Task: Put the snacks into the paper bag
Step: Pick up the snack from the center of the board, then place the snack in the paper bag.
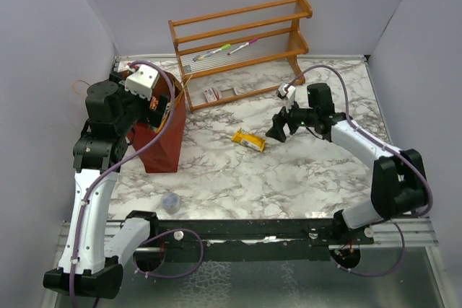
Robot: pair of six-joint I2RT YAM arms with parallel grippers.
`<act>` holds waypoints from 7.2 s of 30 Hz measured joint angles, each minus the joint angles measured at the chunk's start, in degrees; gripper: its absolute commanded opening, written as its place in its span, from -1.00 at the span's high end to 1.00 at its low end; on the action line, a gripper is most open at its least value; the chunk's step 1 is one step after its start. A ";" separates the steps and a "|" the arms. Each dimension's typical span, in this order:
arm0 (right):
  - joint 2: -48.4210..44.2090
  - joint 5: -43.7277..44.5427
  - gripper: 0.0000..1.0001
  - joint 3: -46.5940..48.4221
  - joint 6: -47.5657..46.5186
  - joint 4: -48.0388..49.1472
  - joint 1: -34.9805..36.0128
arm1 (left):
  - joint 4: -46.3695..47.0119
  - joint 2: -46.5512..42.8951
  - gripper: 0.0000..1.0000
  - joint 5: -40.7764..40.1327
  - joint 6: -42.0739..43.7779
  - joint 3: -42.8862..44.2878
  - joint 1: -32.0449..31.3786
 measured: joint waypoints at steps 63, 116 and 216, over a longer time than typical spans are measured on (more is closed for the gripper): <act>17.00 -14.01 0.98 13.81 -2.69 -16.44 0.09 | 2.60 0.55 -0.78 18.62 -2.23 1.79 0.00; -16.79 -18.29 0.98 19.12 -20.02 -27.21 14.05 | 8.79 18.82 0.16 57.77 -10.32 3.48 -16.96; -29.70 3.85 -0.68 -10.60 -15.06 -7.45 11.63 | -21.46 18.47 1.00 -4.70 16.90 12.85 4.98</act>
